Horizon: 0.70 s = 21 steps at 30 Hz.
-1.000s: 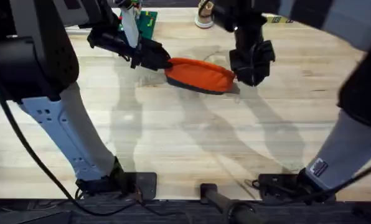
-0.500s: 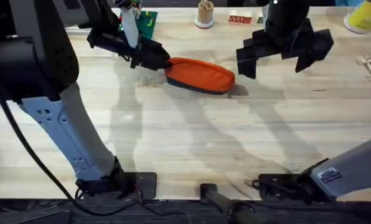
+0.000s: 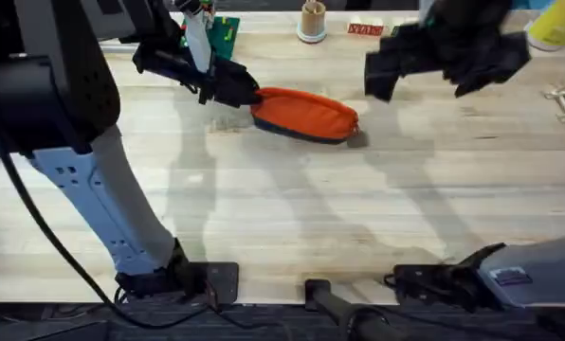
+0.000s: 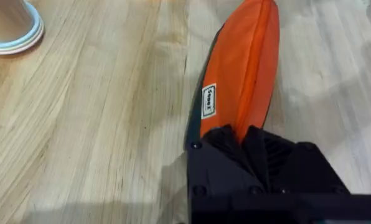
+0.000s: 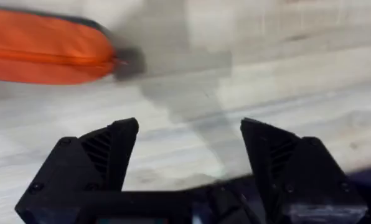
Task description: Unzip the bag, pick up the pens from the table one at a time and place them inside, then zip the bag closed.
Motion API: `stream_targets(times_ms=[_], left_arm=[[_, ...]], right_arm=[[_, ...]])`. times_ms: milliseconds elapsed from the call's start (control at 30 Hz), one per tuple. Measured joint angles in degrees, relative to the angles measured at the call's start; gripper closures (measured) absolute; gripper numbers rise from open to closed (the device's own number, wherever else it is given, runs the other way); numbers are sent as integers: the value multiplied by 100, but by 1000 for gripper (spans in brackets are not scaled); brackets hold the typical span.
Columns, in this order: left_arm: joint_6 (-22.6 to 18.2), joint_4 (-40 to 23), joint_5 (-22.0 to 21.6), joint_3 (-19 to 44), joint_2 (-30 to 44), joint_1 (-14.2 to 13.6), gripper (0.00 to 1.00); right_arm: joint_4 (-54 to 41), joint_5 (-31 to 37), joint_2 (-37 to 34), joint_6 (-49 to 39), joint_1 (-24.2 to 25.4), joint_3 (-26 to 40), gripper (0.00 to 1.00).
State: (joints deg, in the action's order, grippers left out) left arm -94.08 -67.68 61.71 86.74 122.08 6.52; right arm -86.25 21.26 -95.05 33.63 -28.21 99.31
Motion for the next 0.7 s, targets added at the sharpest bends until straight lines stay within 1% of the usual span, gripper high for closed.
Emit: stream_targets(times_ms=[167,300,500,600,700], left_arm=[[0,1,-2,0,0,0,959],[0,0,-2,0,0,0,959],[0,0,-2,0,0,0,959],[0,0,-2,0,0,0,959],[0,0,-2,0,0,0,959]], right_arm=[[242,2,947,24,-175,0,5],[332,17,1569,26,-302,0,5],[406,-22,2370,48,-662,-12,6],[458,-121,2791,95,-791,-326,5],[700,-197,3232,227,-856,-1015,5]])
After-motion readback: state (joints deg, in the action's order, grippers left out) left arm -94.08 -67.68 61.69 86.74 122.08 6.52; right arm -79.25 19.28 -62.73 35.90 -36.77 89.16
